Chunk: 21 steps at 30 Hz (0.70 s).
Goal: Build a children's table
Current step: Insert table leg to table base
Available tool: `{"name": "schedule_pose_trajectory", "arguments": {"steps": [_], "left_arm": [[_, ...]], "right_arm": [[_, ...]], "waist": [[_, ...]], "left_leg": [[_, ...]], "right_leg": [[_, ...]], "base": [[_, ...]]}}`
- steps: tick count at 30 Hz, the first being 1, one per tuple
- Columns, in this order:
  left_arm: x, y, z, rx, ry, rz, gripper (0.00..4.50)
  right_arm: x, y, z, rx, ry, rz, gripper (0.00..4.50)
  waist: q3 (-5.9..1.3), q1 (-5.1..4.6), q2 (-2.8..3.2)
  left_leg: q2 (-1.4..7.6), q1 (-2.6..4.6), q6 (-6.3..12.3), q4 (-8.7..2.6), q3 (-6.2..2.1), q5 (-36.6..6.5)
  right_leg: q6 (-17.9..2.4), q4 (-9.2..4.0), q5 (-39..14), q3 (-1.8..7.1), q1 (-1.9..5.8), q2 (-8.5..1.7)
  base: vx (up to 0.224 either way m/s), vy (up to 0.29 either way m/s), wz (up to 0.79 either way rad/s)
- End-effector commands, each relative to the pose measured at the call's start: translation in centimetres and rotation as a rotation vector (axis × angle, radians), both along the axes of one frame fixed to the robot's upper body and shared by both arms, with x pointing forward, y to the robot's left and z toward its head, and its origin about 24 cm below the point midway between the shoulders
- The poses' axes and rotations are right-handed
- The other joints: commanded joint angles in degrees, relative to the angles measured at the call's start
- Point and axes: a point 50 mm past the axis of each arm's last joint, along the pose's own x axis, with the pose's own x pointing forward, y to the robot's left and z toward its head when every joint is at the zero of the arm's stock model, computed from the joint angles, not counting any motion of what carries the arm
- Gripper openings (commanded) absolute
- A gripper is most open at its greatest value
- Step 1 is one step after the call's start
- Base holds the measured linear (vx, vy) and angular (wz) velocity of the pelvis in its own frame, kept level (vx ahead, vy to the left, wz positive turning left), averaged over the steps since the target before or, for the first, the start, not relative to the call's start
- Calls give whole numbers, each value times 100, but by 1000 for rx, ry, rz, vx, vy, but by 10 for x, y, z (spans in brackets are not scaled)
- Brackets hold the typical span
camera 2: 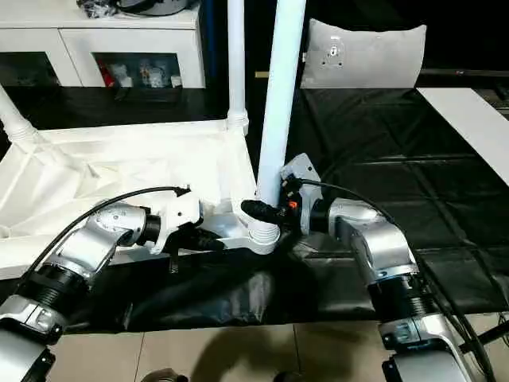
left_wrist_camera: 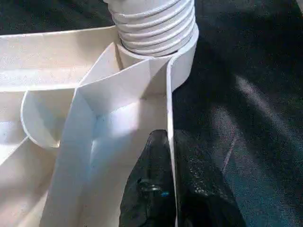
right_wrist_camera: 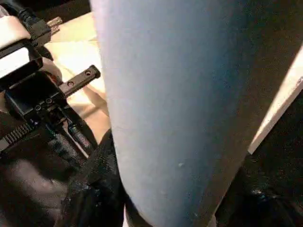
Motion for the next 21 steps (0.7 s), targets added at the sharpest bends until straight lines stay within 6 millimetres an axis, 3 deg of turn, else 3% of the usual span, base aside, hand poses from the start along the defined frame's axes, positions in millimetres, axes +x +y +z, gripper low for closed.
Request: {"name": "schedule_pose_trajectory", "arguments": {"steps": [1,6,9,10,11,16,21], "left_arm": [[3,-4,5,-32,-32,9,0],[3,-4,5,-46,-31,18,0],[3,-4,5,-54,-29,24,0],[3,-4,5,-57,-29,26,0],[3,-4,5,-57,-29,26,0],[2,-4,4,-42,-32,15,0],[1,-3,4,-15,-35,-10,0]], "right_arm": [[-1,-7,-14,21,60,-70,190],[-9,-15,-27,189,105,-157,190],[-16,-15,-33,190,101,-154,190],[-19,-14,-34,179,93,-147,190],[-19,-14,-34,179,93,-147,190],[-27,-13,-43,-67,18,-74,190],[-27,-13,-47,-166,17,-3,190]], "waist": [[-453,4,-53],[-441,-13,-24],[-450,-7,-28],[-450,4,3],[-445,-2,-15],[-438,-4,7],[-413,-39,19]], "left_leg": [[71,40,135,-403,24,-1597],[66,79,138,-405,17,-1834],[69,64,150,-416,12,-1755],[66,69,140,-417,11,-1758],[65,62,148,-421,18,-1764],[42,65,126,-423,16,-1804],[30,108,129,-406,6,-2042]], "right_leg": [[-468,-495,-2918,240,328,-265],[-397,-557,-3095,212,310,-270],[-418,-530,-2987,221,325,-258],[-423,-525,-2975,224,322,-258],[-408,-539,-2983,226,325,-254],[-342,-548,-3096,216,329,-240],[-197,-622,-3449,164,305,-235]], "base": [[0,0,0],[0,0,0],[0,0,0],[0,0,0],[0,0,0],[0,0,0],[0,0,0]]}}
